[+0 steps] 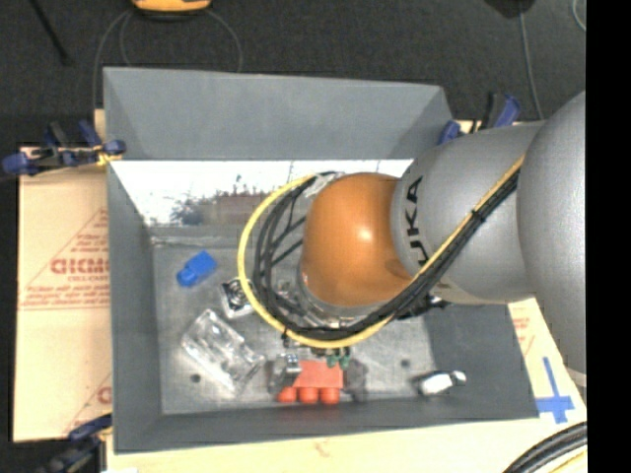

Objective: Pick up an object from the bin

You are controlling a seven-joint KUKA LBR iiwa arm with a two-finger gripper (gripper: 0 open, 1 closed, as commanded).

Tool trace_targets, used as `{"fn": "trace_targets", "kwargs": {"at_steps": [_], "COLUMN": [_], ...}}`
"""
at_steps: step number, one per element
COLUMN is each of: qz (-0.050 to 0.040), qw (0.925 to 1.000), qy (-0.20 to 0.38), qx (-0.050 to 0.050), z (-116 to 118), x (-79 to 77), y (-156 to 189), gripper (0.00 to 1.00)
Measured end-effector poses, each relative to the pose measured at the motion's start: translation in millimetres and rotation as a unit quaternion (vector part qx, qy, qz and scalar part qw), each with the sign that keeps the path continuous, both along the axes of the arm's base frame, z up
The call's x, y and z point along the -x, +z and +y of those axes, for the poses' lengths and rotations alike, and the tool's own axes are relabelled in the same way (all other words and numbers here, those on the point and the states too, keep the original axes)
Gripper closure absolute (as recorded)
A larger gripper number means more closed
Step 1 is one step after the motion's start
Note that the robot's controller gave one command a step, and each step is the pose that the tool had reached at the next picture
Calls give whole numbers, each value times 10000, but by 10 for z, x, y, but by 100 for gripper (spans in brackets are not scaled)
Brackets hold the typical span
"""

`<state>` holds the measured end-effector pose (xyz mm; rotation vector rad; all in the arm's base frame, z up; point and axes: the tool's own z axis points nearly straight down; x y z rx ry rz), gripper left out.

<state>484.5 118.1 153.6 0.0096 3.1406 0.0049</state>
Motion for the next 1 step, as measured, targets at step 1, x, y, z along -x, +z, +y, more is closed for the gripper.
{"fn": "trace_targets", "kwargs": {"at_steps": [1], "qz": [-42], "qw": [9897], "qy": [1434], "qx": [23], "z": [428], "x": [19], "y": [-573], "gripper": [0]}}
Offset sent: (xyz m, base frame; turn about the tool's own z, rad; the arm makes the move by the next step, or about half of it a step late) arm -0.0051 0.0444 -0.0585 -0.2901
